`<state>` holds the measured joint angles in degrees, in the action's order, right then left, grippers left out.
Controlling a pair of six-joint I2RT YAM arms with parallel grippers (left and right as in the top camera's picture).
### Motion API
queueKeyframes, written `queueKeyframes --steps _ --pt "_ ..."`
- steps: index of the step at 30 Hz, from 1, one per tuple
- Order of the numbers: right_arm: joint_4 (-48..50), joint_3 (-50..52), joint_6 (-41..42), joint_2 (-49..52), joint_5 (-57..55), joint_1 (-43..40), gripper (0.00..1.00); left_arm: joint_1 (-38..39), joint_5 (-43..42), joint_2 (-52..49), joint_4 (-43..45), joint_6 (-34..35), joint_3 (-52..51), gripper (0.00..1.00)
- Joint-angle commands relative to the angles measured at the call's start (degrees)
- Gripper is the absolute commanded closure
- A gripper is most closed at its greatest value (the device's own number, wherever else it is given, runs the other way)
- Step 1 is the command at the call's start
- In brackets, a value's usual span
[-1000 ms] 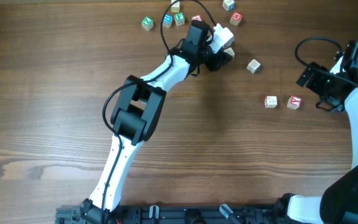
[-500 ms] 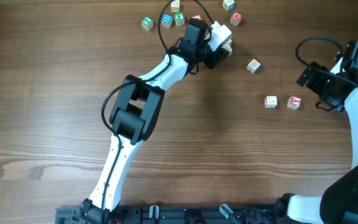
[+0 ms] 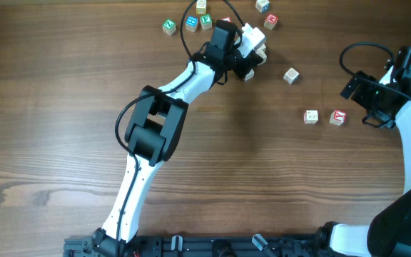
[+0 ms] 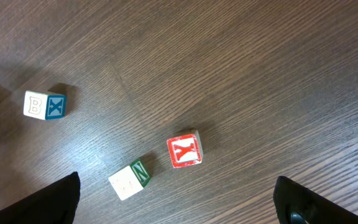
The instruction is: Form a circle
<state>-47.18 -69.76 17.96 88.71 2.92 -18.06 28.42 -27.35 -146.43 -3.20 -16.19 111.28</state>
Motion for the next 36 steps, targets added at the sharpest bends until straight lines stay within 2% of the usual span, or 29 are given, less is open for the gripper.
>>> queueKeyframes --steps 1,6,9,13,15,20,23,27,29,31,36 --pt "0.0 -0.3 0.5 -0.5 -0.3 -0.2 0.00 -0.3 -0.7 4.6 -0.4 0.1 -0.1 0.88" --pt "1.0 -0.3 0.4 -0.5 -0.3 -0.2 0.00 -0.6 -0.5 12.6 -1.5 0.1 0.0 0.91" --pt "2.0 -0.3 0.4 -0.5 -0.3 -0.2 0.00 -0.6 1.3 18.4 -5.3 0.1 0.0 0.95" --pt "2.3 -0.9 0.5 -0.9 -0.3 -0.7 0.00 -0.5 1.7 24.4 -16.1 0.1 0.0 0.96" --pt "1.9 -2.0 1.0 -1.7 -0.3 -1.7 0.00 -0.5 1.7 26.4 -24.3 0.1 0.0 0.96" --pt "0.5 -6.5 3.3 -5.1 0.7 -6.0 0.00 0.1 1.3 27.6 -42.1 0.1 -0.1 0.96" --pt "2.2 -6.9 3.3 -7.5 2.8 -7.8 0.00 1.7 0.6 27.0 -48.2 0.2 -0.8 0.96" --pt "2.8 -6.8 3.3 -7.8 2.7 -8.0 0.00 5.5 -5.1 26.9 -46.2 0.2 -5.4 0.96" --pt "2.5 -6.7 3.2 -7.7 2.7 -8.0 0.00 8.3 -5.0 26.6 -43.2 0.1 -8.2 0.96" --pt "2.5 -6.7 3.2 -7.5 2.7 -8.0 0.00 11.4 -3.4 25.6 -38.2 0.1 -11.3 0.96" --pt "2.5 -6.7 3.1 -7.5 2.7 -8.0 0.00 18.0 7.0 21.7 -26.5 0.1 -16.1 0.96"
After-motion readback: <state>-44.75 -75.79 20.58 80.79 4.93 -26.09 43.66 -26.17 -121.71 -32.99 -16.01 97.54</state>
